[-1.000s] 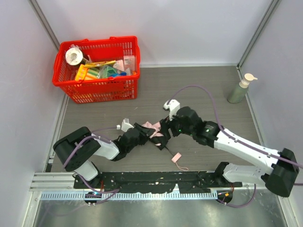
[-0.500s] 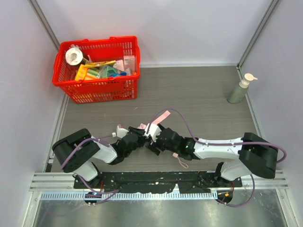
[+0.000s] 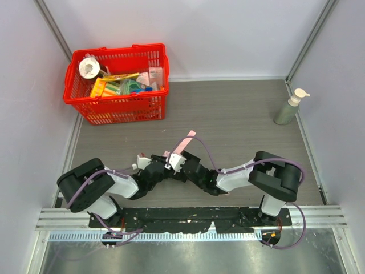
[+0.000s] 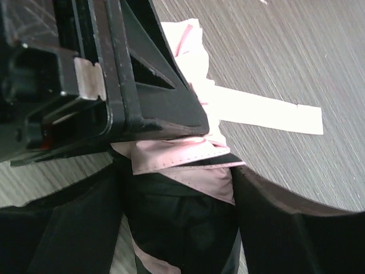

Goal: Put away the umbrella

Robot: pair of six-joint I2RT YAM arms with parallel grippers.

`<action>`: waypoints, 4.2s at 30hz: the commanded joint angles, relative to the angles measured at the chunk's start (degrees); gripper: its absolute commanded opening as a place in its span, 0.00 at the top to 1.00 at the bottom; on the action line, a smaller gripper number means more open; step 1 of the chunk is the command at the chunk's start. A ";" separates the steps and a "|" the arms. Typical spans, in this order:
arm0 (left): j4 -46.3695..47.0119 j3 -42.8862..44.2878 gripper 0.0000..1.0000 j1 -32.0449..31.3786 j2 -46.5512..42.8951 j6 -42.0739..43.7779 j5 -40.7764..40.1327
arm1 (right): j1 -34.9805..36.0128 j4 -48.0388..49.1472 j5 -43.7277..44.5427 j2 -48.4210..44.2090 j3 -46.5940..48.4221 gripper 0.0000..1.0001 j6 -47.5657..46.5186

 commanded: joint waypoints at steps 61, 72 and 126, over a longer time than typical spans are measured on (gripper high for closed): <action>-8.98 20.48 0.16 21.97 -21.93 51.19 69.09 | -32.73 -29.21 -45.92 -40.52 8.08 0.99 32.69; 0.89 17.49 0.58 18.89 -17.79 45.64 72.52 | -33.00 -30.89 -45.13 -40.17 12.56 0.99 32.52; -53.06 36.38 0.26 16.61 -11.70 70.60 29.01 | -48.38 -41.52 -48.22 -24.54 31.55 0.99 34.02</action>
